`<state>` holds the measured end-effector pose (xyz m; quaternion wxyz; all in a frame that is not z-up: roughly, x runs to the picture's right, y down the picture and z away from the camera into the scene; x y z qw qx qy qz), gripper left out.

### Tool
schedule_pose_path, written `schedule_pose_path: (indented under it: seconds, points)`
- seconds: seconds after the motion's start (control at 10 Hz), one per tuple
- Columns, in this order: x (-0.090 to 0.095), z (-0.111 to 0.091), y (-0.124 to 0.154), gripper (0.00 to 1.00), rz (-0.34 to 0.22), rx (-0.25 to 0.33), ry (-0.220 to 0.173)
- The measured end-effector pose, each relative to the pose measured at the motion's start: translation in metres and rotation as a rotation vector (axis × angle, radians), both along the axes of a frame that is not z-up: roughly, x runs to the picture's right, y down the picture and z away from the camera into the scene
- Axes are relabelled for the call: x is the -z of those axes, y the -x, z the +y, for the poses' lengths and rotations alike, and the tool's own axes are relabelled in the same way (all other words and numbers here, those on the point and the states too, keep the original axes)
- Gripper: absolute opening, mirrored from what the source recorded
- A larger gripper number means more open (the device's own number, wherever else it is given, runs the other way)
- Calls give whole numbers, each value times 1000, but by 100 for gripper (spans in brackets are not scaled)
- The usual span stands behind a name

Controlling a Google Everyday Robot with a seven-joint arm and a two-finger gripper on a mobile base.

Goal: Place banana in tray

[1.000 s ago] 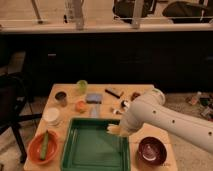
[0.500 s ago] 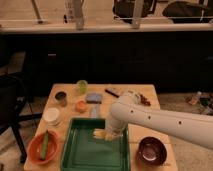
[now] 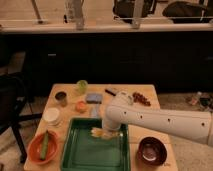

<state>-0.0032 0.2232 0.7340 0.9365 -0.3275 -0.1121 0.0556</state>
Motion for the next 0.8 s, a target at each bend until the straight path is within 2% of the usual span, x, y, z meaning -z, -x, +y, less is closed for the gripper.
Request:
schedule_pose_path:
  seconds: [0.1,0.5,0.8]
  points:
    - [0,0,-1,4,2,-1,0]
    - [0,0,0,46,0,0,0]
    - [0,0,-1,72,1,-1,0]
